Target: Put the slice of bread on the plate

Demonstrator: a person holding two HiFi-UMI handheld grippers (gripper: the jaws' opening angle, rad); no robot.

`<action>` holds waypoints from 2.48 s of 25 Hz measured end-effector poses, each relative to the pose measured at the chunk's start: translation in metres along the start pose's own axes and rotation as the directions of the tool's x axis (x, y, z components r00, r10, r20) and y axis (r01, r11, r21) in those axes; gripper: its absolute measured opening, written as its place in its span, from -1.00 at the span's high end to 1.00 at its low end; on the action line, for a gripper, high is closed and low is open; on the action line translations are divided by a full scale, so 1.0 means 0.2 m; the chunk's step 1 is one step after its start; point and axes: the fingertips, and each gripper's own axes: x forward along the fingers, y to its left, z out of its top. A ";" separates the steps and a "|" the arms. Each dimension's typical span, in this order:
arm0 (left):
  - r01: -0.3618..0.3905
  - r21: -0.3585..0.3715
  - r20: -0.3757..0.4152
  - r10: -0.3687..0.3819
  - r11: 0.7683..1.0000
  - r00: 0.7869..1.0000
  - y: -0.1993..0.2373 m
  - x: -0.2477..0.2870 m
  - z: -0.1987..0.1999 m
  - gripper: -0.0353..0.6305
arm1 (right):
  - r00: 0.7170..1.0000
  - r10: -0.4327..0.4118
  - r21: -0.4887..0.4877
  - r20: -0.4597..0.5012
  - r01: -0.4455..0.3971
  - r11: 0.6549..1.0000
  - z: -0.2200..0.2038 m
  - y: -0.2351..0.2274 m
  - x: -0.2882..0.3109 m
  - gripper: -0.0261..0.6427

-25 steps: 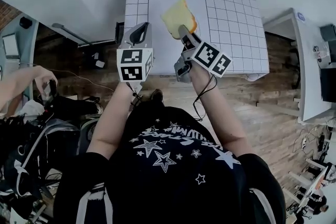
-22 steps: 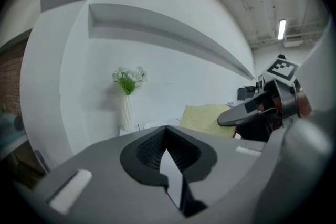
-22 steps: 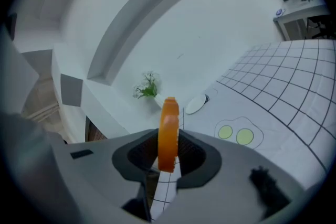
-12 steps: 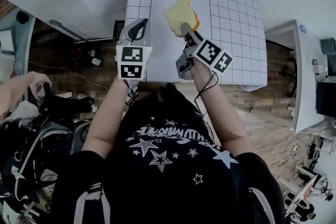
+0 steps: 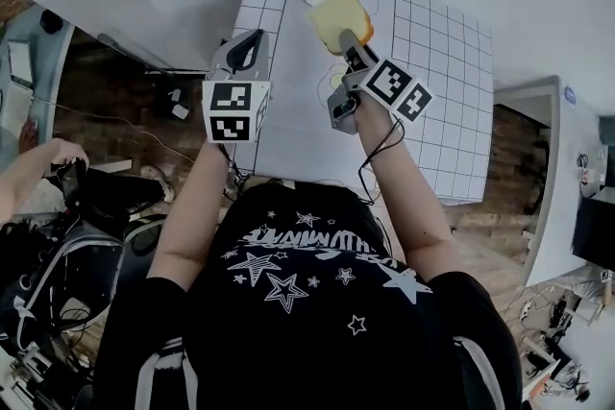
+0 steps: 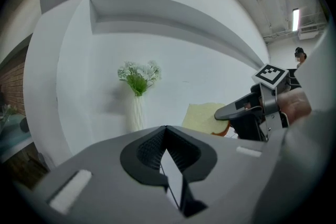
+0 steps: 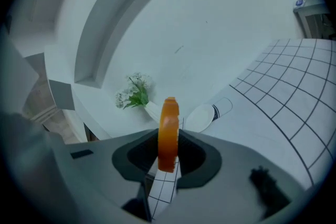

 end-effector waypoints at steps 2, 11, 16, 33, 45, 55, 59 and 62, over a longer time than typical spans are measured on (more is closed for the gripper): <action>-0.030 -0.015 -0.006 0.029 0.999 1.000 0.03 0.06 0.03 0.87 | 1.000 0.014 0.018 -0.014 -0.014 1.000 0.06 -0.03 0.08 0.64; -0.080 -0.038 -0.057 0.077 0.996 0.995 0.09 0.30 0.02 0.87 | 0.993 0.026 0.072 -0.112 -0.018 0.997 0.13 -0.23 0.36 0.64; -0.082 -0.030 -0.095 0.078 0.996 0.992 0.10 0.40 -0.05 0.87 | 0.989 0.020 0.132 -0.146 -0.001 0.991 0.09 -0.34 0.55 0.64; -0.059 -0.046 -0.142 0.052 0.997 0.988 0.05 0.60 -0.17 0.87 | 0.994 -0.047 0.401 -0.095 0.081 0.913 0.06 -0.52 0.87 0.62; -0.067 -0.070 -0.153 0.056 0.995 0.987 0.07 0.56 -0.19 0.87 | 0.977 -0.117 0.404 -0.178 0.182 0.896 -0.06 -0.57 0.83 0.49; -0.062 -0.078 -0.136 0.051 0.995 0.989 0.07 0.51 -0.16 0.87 | 0.972 -0.105 0.411 -0.210 0.185 0.893 -0.08 -0.54 0.79 0.37; -0.059 -0.090 -0.135 0.047 0.994 0.990 0.07 0.48 -0.16 0.87 | 0.971 -0.092 0.439 -0.221 0.183 0.880 -0.10 -0.52 0.78 0.36; -0.052 -0.096 -0.134 0.038 0.994 0.990 0.06 0.45 -0.16 0.87 | 0.967 -0.090 0.444 -0.237 0.190 0.876 -0.12 -0.52 0.79 0.35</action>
